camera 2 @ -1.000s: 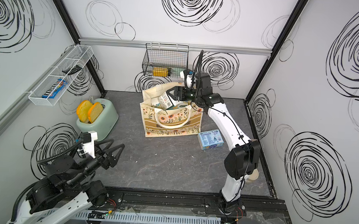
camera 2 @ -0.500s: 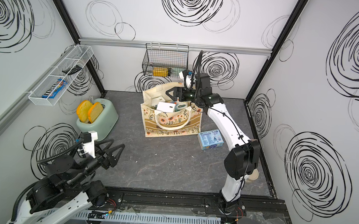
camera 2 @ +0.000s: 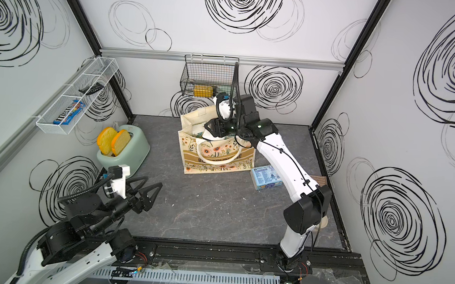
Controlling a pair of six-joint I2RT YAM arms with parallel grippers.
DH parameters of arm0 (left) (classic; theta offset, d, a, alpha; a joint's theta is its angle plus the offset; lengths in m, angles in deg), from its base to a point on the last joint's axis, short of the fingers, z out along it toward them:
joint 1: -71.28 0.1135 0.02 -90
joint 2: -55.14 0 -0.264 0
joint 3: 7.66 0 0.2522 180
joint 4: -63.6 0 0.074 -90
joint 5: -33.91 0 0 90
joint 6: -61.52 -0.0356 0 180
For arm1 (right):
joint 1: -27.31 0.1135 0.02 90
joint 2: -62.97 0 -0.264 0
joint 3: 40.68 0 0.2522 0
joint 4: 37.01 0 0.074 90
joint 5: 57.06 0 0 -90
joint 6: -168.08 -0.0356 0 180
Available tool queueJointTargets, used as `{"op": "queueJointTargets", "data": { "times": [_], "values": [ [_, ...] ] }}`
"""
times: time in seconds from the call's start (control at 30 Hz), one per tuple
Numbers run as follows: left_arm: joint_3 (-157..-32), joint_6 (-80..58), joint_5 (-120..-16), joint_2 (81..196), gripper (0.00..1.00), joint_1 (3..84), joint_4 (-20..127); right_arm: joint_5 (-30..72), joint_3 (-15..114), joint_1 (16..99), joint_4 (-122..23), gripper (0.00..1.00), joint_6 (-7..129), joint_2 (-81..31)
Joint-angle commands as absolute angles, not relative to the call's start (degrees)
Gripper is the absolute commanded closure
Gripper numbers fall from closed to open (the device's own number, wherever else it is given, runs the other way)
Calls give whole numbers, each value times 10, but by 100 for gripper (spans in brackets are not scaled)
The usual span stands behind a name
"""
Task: Put tissues into the canvas bag
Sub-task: Adjust the pack of facial tissues in the canvas bag.
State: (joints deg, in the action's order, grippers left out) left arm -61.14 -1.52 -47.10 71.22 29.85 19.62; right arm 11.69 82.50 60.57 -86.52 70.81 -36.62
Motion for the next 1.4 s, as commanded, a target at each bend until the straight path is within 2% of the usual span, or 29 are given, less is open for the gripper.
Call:
{"op": "queueJointTargets", "data": {
  "times": [0.0,0.1,0.13,0.5,0.83,1.07,1.23,1.37],
  "values": [
    [-611,-25,-485,744,11,304,216,149,850,604,-939,76,750,-366],
    [-611,-26,-498,758,12,316,219,153,876,617,-963,97,760,-392],
    [-611,-25,-501,758,12,319,219,159,883,622,-970,100,763,-400],
    [-609,-25,-504,743,11,330,221,196,922,611,-990,94,768,-496],
    [-608,-22,-494,733,12,316,217,290,931,606,-949,92,746,-490],
    [-609,-22,-494,736,12,315,218,393,899,608,-933,88,755,-452],
    [-608,-22,-493,735,12,315,217,405,888,615,-926,86,761,-456],
    [-609,-22,-492,737,12,313,216,333,902,631,-930,84,754,-476]
  ]
}}
